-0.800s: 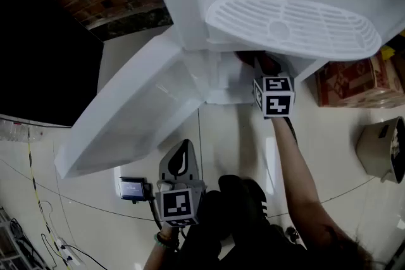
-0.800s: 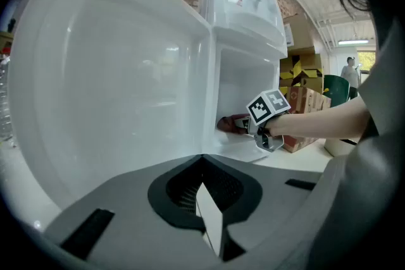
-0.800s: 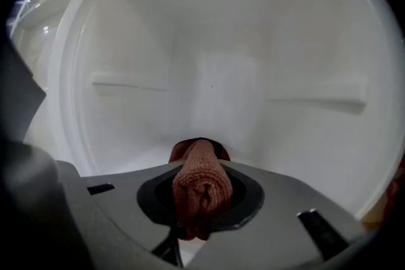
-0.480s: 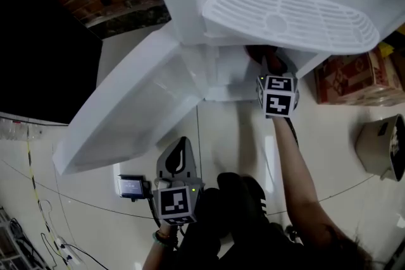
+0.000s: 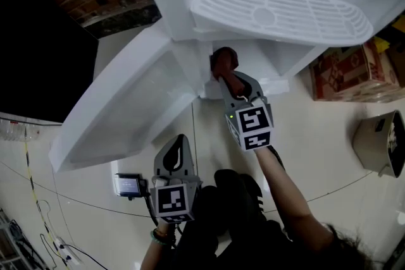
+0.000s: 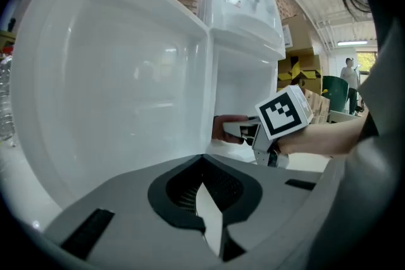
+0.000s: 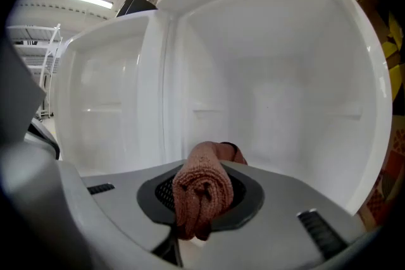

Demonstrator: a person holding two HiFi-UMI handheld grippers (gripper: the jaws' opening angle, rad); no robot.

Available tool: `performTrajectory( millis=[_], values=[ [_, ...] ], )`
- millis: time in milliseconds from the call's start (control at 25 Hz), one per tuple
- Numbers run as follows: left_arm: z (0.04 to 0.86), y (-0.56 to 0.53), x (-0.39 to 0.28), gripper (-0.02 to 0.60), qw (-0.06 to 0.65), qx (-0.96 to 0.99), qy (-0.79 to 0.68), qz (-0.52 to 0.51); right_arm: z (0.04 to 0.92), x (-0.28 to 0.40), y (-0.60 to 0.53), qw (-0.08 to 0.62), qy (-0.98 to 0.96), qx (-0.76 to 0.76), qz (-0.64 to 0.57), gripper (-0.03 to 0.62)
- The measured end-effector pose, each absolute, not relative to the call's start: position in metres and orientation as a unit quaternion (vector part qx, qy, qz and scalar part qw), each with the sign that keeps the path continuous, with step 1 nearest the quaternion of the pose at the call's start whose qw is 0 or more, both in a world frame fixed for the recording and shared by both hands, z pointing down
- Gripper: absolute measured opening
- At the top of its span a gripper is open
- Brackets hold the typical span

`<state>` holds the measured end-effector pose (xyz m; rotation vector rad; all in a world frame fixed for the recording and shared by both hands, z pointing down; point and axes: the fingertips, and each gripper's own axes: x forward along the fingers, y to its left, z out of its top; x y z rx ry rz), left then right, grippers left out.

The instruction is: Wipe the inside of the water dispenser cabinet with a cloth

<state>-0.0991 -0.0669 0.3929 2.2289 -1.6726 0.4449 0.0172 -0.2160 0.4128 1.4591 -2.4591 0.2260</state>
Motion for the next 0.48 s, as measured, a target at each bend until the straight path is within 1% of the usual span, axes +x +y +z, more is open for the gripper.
performTrajectory(
  millis=[80, 160, 360, 480],
  values=[
    [0.389, -0.067, -0.1, 0.003, 0.165, 0.775, -0.592, 0.149, 0.43, 0.017, -0.209, 0.158, -0.846, 0.502, 0.092, 0.075],
    [0.391, -0.066, -0.102, 0.004, 0.163, 0.775, -0.591, 0.151, 0.442, 0.034, -0.209, 0.174, -0.832, 0.518, 0.1, 0.075],
    [0.387, -0.066, -0.103, 0.003, 0.168, 0.772, -0.596, 0.142, 0.452, 0.116, -0.214, 0.187, -0.773, 0.596, 0.112, 0.075],
    [0.392, -0.063, -0.102, 0.003, 0.156, 0.781, -0.585, 0.152, 0.451, 0.158, -0.21, 0.19, -0.74, 0.634, 0.119, 0.075]
  ],
)
